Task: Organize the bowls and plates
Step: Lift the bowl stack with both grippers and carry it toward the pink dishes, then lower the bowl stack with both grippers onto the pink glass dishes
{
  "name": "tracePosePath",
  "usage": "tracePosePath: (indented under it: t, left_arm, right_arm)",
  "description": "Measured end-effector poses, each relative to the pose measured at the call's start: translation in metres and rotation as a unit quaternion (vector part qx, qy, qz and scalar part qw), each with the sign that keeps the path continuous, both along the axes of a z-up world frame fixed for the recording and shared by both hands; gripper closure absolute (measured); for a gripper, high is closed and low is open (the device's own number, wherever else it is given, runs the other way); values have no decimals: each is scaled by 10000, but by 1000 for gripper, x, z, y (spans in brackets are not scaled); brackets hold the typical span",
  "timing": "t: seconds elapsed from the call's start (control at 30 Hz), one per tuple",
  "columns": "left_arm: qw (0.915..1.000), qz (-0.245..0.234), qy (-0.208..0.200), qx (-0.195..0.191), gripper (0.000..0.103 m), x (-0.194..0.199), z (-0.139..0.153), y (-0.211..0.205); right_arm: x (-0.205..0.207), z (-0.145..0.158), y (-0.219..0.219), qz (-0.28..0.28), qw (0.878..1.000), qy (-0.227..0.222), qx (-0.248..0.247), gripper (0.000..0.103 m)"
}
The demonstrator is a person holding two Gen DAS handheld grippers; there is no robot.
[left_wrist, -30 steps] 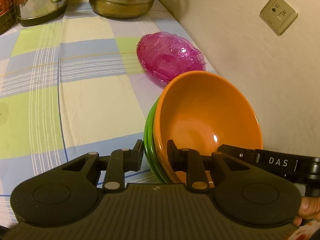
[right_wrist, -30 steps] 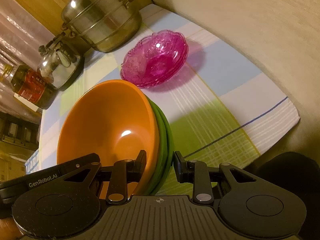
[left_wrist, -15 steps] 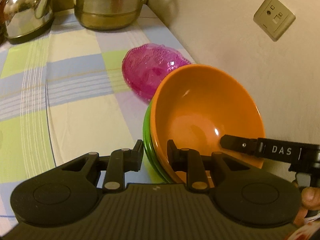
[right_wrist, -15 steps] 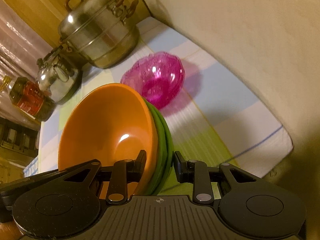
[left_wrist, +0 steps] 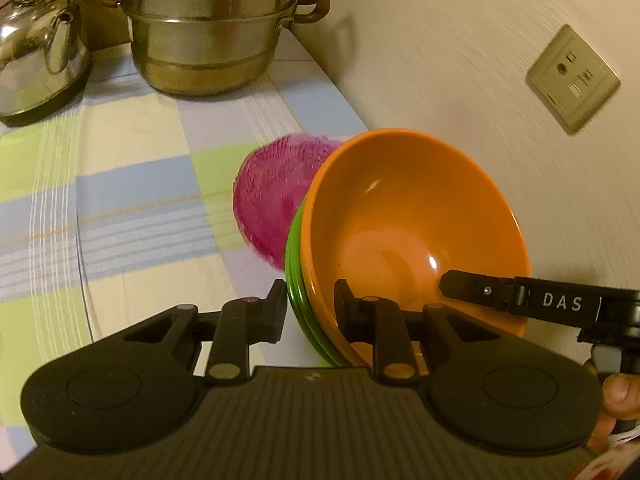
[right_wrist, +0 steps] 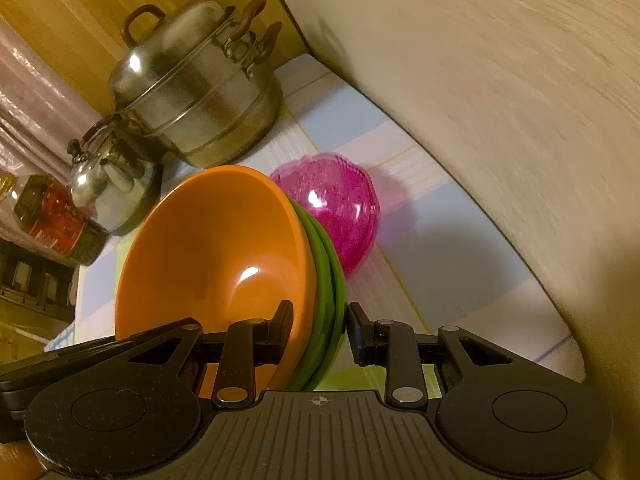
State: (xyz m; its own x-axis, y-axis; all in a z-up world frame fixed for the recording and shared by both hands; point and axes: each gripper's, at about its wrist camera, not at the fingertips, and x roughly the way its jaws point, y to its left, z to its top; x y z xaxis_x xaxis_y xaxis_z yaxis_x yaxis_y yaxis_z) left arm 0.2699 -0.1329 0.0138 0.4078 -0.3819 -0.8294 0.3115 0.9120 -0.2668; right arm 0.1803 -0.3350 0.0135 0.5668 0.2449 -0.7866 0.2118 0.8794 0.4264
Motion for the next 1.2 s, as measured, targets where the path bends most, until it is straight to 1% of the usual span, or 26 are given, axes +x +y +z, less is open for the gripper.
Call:
tracePosePath:
  t: [0.33, 0.6, 0.9, 1.2]
  left_arm:
    - [10000, 48, -20, 48, 81, 53, 2, -15]
    - [9999, 62, 57, 141, 81, 83, -7, -24]
    - [9995, 147, 201, 196, 81, 102, -23, -27]
    - [9992, 189, 263, 250, 81, 110, -35, -27]
  right_arm:
    - [53, 0, -10, -71, 10000, -16, 20, 75]
    - [86, -8, -15, -46, 10000, 42, -17, 76]
    - [111, -29, -21, -37, 9998, 211, 26, 77]
    - [124, -44, -22, -7, 9996, 288, -1, 78]
